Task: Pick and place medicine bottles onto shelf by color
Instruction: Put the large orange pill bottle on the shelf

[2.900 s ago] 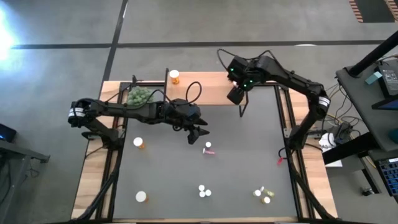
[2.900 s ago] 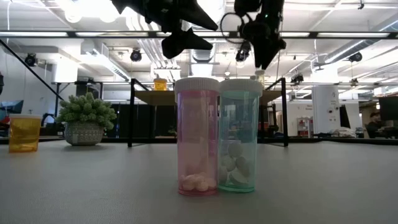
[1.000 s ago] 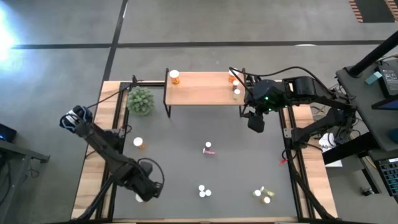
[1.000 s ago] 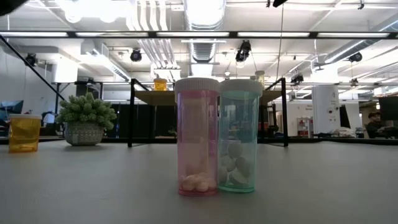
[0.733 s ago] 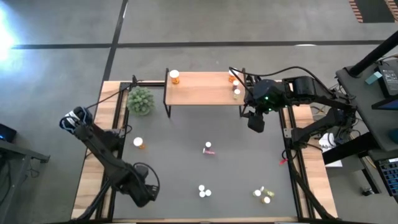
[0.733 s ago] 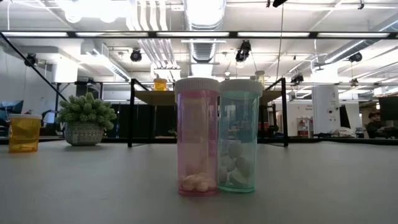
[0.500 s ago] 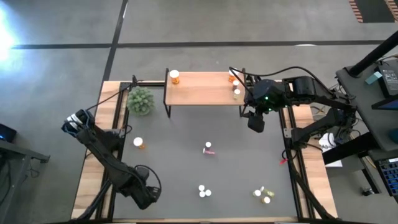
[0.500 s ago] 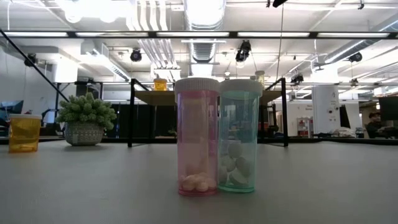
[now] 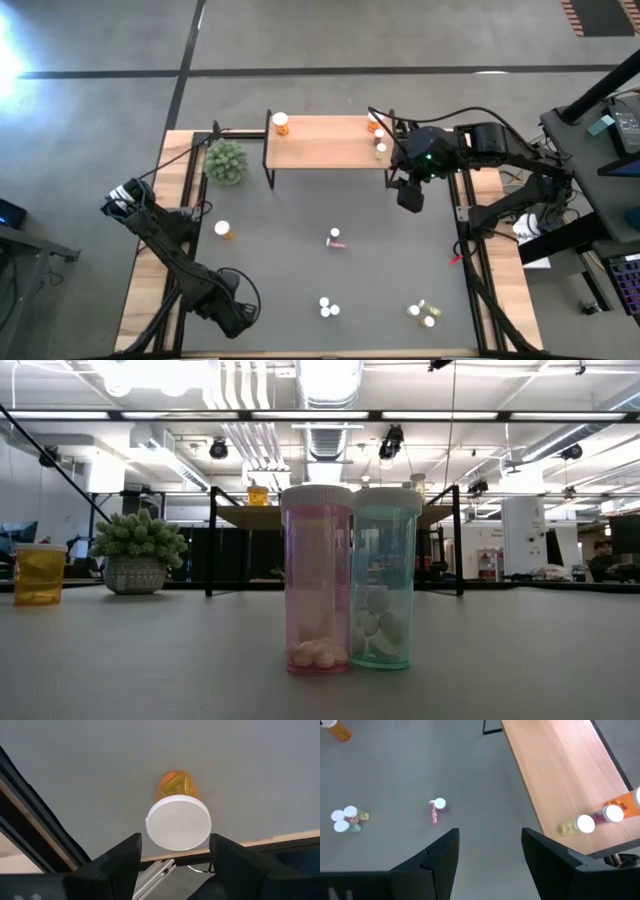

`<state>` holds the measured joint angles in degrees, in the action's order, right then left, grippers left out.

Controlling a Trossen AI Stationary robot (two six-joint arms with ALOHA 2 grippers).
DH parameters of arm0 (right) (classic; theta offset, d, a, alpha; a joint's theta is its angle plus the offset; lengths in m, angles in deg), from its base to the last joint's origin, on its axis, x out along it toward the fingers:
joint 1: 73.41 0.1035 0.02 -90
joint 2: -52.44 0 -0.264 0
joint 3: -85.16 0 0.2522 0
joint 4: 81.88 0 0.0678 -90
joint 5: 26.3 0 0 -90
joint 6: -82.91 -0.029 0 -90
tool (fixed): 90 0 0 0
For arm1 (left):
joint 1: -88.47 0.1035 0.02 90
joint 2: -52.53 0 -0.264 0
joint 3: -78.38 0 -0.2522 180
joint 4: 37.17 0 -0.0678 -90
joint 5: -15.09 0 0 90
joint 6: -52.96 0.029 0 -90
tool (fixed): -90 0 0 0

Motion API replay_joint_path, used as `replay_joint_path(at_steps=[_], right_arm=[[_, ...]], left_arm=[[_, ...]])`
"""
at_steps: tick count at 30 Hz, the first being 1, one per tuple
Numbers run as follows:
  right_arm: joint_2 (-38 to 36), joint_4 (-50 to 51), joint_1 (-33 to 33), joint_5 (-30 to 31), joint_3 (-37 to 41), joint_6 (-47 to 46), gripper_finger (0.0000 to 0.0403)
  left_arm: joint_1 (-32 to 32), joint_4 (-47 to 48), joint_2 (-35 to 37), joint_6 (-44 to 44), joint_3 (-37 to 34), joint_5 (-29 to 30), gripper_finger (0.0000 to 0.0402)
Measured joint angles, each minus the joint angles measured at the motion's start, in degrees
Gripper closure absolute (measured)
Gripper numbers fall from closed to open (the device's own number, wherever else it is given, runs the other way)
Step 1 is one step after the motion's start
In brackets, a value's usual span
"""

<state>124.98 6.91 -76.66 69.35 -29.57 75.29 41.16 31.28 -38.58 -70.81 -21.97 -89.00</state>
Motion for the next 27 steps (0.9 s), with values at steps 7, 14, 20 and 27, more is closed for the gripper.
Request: replay_joint_path(at_steps=[7,14,20,27], right_arm=[[0.0,-0.4,0.0,0.0,0.0,0.2,0.0197],[0.0,-0.4,0.0,0.0,0.0,0.2,0.0197],[0.0,-0.4,0.0,0.0,0.0,0.2,0.0197],[0.0,-0.4,0.0,0.0,0.0,0.2,0.0197]], left_arm=[[0.0,-0.2,0.0,-0.1,-0.9,0.2,0.0184],[0.0,-1.2,0.1,-0.1,-1.6,0.2,0.0184],[0.0,-7.7,0.0,0.0,-4.4,1.2,0.0184],[0.0,-8.7,0.3,0.1,-6.5,1.0,0.0184]])
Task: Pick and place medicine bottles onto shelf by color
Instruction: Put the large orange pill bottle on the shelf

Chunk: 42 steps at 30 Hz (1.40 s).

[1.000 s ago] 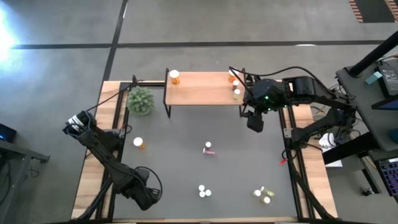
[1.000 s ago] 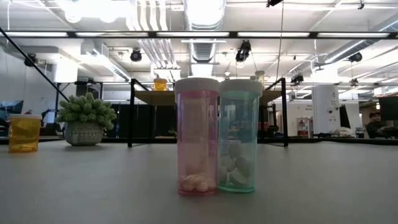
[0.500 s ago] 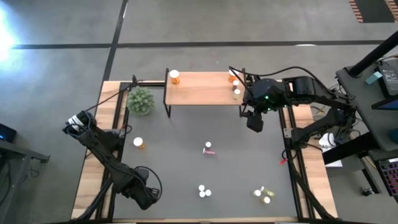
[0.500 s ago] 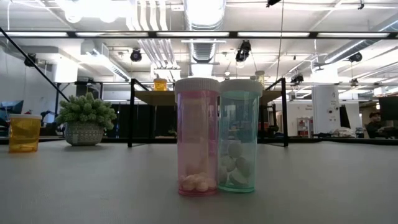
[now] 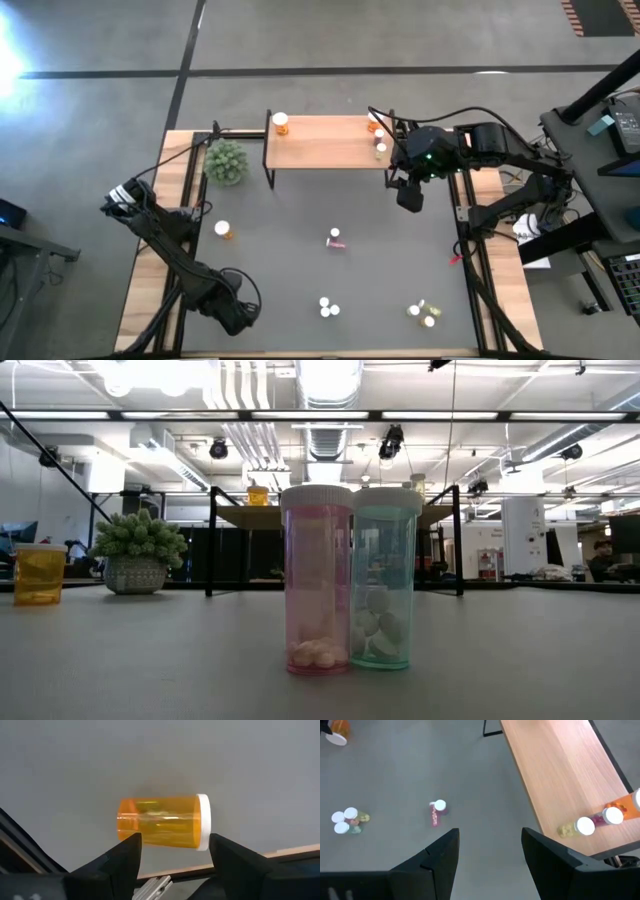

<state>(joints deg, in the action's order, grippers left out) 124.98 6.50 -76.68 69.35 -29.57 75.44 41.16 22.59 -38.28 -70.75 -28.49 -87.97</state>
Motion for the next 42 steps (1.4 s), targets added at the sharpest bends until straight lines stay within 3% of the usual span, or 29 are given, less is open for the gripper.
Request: replay_joint_path(at_steps=[7,14,23,29,33,36,42], right_arm=[[0.0,0.0,0.0,0.0,0.0,0.0,0.0197],[0.0,0.0,0.0,0.0,0.0,0.0,0.0197],[0.0,0.0,0.0,0.0,0.0,0.0,0.0197],[0.0,0.0,0.0,0.0,0.0,0.0,0.0197],[0.0,0.0,0.0,0.0,0.0,0.0,0.0197],[0.0,0.0,0.0,0.0,0.0,0.0,0.0197],[0.0,0.0,0.0,0.0,0.0,0.0,0.0197]], left_arm=[[0.2,0.0,0.3,1.7,-0.5,0.7,0.0184],[1.8,0.0,1.0,18.1,0.6,9.8,0.0184],[1.6,1.3,2.3,34.2,0.3,10.7,0.0184],[-2.1,1.6,3.6,44.1,0.7,11.6,0.0127],[-6.9,1.6,4.6,58.7,0.0,11.8,0.0087],[-10.3,1.6,4.6,67.1,-1.2,11.7,0.0078],[-13.2,1.5,2.7,68.5,-3.5,13.7,0.0077]])
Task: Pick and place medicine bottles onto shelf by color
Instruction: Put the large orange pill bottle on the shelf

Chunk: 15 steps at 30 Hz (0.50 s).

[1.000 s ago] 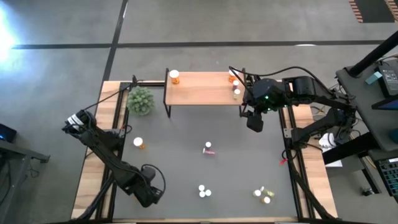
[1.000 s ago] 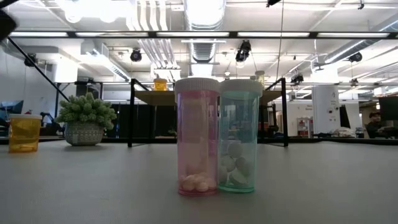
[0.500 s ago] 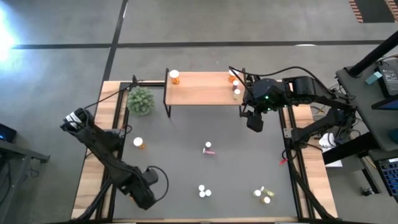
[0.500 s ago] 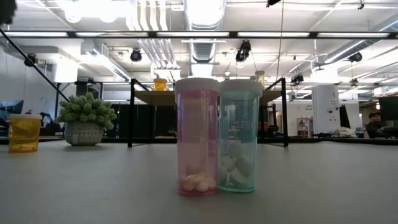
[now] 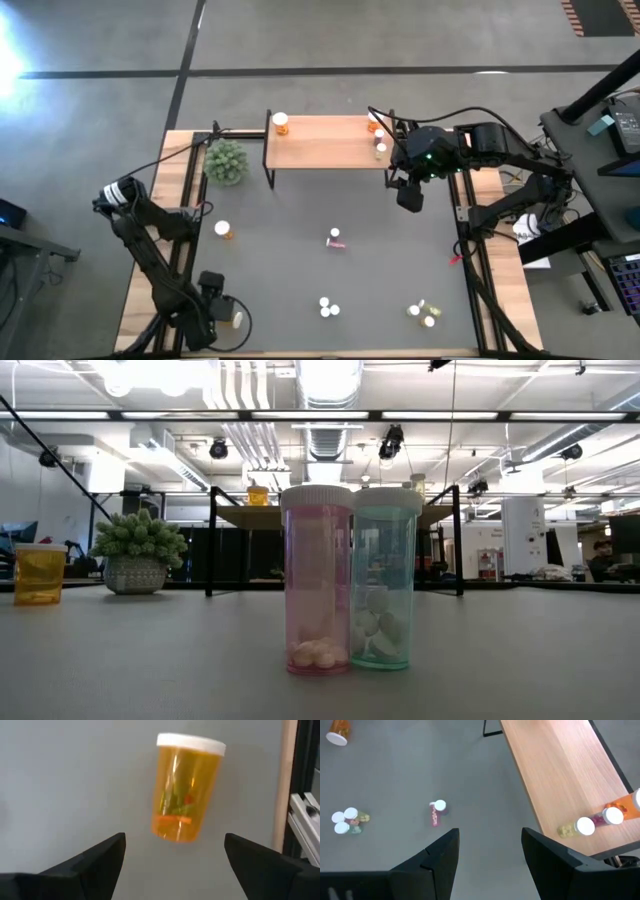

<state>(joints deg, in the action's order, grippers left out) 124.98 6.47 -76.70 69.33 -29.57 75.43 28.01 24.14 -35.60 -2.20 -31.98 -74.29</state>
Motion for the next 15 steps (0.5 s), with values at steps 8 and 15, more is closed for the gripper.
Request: replay_joint_path(at_steps=[8,15], right_arm=[[0.0,0.0,0.0,0.0,0.0,0.0,0.0197],[0.0,0.0,0.0,0.0,0.0,0.0,0.0197]], left_arm=[[0.1,-6.3,-1.1,1.7,-1.9,1.2,0.0077],[2.7,-8.1,-6.7,1.6,-2.3,0.3,0.0077]])
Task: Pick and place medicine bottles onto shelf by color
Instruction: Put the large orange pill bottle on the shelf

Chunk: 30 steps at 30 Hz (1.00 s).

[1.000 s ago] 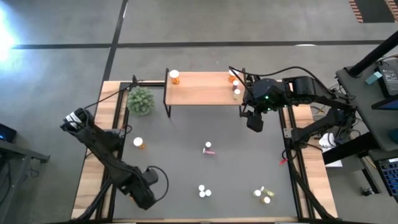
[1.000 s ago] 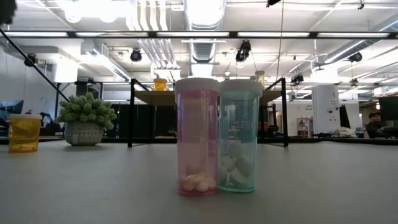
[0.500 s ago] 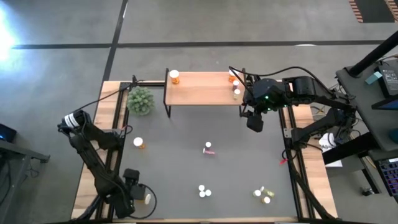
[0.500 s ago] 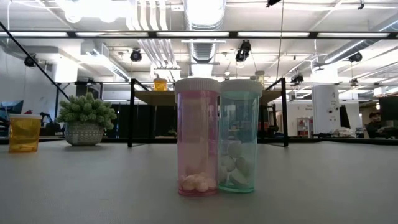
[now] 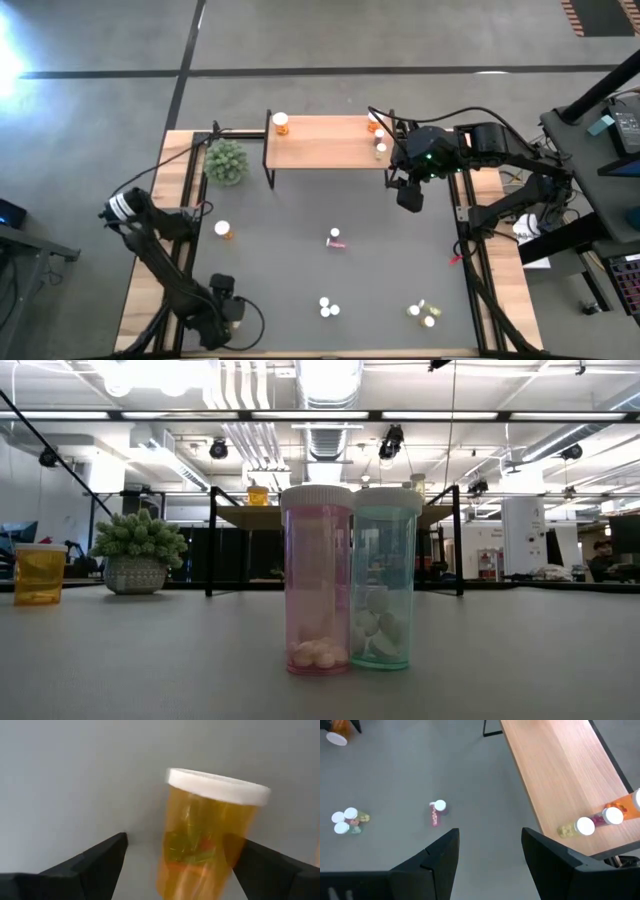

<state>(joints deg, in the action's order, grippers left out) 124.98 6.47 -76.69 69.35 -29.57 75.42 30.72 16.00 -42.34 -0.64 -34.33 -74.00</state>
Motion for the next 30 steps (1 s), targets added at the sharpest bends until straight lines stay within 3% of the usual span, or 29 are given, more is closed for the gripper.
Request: replay_joint_path(at_steps=[8,20,30], right_arm=[[0.0,0.0,0.0,0.0,0.0,0.0,0.0197],[0.0,-0.1,0.0,0.0,0.0,0.0,0.0197],[0.0,-0.1,0.0,0.0,0.0,0.0,0.0197]], left_arm=[[2.1,1.1,-4.1,-1.4,1.6,-6.5,0.0088],[2.9,0.3,-3.6,-2.3,1.7,-8.0,0.0210],[5.7,0.0,-3.2,-9.2,1.5,-8.2,0.0221]])
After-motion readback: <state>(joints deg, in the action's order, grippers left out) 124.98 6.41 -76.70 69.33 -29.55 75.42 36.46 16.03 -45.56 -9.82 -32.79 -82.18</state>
